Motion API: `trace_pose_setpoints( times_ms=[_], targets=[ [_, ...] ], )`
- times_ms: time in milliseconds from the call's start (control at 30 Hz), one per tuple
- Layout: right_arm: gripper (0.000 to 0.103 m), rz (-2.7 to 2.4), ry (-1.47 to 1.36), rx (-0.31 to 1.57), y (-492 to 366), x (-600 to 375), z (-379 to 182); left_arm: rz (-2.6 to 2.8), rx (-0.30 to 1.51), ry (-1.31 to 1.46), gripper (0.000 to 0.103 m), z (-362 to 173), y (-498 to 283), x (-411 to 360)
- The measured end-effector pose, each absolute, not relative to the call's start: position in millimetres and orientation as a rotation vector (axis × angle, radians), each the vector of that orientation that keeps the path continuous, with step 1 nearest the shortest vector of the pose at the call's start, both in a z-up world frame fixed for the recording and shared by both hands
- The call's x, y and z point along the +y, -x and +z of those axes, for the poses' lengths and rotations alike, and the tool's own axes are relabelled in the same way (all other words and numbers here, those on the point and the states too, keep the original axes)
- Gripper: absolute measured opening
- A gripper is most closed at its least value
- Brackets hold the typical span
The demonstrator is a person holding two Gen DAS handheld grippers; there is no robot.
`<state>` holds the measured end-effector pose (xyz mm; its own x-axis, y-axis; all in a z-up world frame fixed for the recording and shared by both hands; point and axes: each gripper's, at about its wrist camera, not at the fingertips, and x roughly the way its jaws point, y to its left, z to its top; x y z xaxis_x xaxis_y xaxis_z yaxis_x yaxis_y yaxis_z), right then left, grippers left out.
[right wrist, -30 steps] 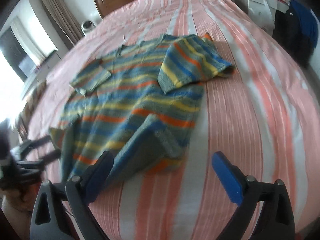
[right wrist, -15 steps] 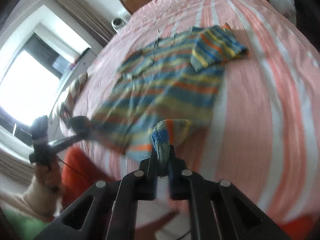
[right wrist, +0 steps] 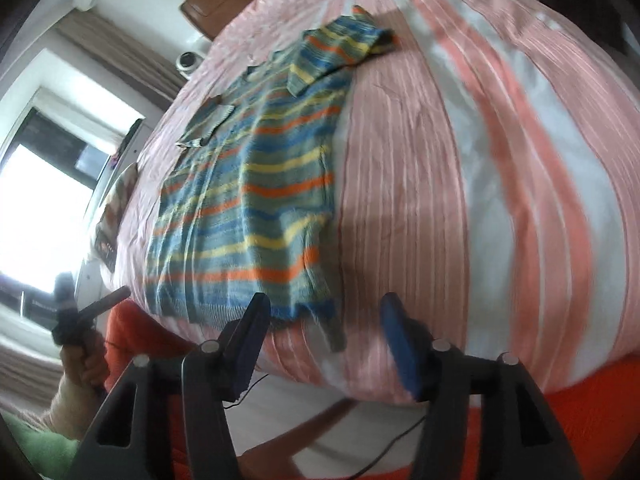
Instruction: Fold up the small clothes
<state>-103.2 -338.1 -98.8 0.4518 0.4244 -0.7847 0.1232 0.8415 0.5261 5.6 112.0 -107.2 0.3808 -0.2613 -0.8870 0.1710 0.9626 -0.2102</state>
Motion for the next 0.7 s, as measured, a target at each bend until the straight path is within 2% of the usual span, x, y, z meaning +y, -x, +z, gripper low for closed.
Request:
trace_pose_setpoints(
  times_ms=[33,67,100,133,167,200,367,467,700],
  targets=[
    [0.057,0.204,-0.563,1.095,102,-338,-100,-0.284,1.164,0.066,0.066,-114,-8,106],
    [0.057,0.212,-0.553,1.09,97,-337,-105,-0.301,1.186,0.043,0.042,-122,-10,100],
    [0.057,0.232,-0.552,1.092,94,-337,-110,-0.324,1.219,0.021,0.029,-131,-12,92],
    [0.049,0.272,-0.551,1.099,89,-333,-114,-0.333,1.23,0.014,0.008,-137,-11,89],
    [0.015,0.334,-0.537,1.119,86,-326,-118,-0.337,1.233,0.012,0.004,-140,-12,86],
    [0.007,0.359,-0.513,1.145,85,-322,-119,-0.335,1.232,0.01,0.004,-141,-12,86],
    [0.006,0.411,-0.617,1.154,102,-330,-85,-0.379,1.238,0.18,0.002,-100,-2,129],
    [0.006,0.403,-0.651,1.153,110,-339,-63,-0.371,1.22,0.156,0.002,-83,8,141],
    [0.006,0.209,-0.562,1.338,96,-328,-144,-0.276,1.301,-0.009,0.002,-150,-5,108]
  ],
)
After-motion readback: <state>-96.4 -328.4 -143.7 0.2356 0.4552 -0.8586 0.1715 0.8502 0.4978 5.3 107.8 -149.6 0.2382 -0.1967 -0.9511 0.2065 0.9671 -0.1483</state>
